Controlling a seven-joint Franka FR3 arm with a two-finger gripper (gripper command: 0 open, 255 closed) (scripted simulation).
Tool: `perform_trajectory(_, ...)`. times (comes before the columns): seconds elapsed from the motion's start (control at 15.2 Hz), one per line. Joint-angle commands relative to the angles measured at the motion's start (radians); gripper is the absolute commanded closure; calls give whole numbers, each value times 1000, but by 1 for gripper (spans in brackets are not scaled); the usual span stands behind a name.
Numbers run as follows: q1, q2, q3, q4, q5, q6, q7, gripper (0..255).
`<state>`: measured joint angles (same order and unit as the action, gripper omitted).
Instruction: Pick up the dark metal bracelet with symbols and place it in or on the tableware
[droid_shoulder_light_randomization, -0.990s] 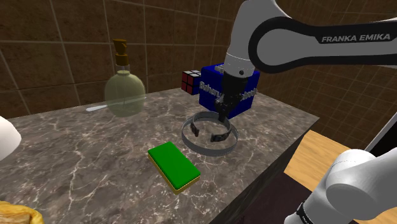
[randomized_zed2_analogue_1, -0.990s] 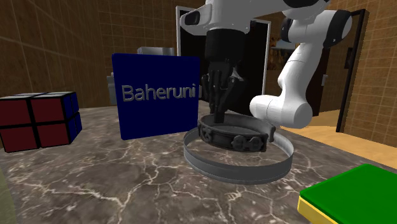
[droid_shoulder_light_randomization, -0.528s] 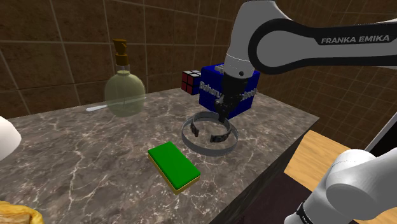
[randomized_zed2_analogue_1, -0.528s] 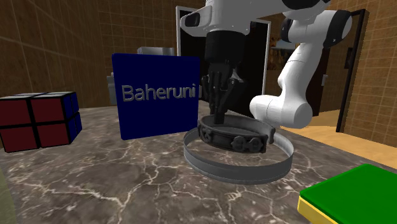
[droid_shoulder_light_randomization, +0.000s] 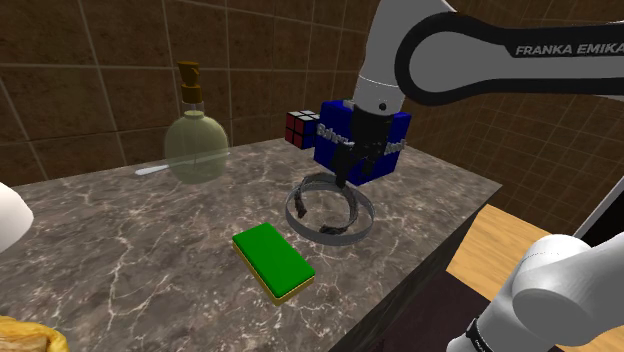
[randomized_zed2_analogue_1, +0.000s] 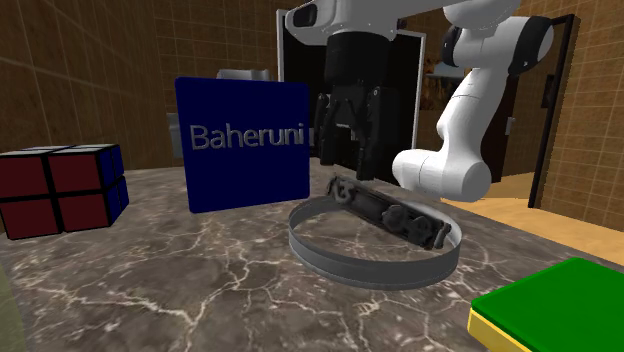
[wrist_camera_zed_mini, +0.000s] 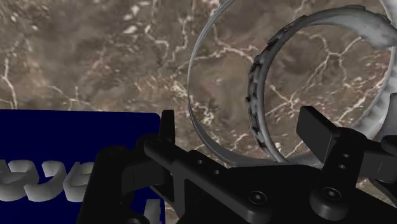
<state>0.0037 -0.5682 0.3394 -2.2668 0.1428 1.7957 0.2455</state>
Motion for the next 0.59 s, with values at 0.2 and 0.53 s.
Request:
perform_trajectory(0.2, -5, 6, -10, 89, -8, -85, 0, 0)
perform_trajectory(0.53, -5, 6, -10, 90, -8, -85, 0, 0)
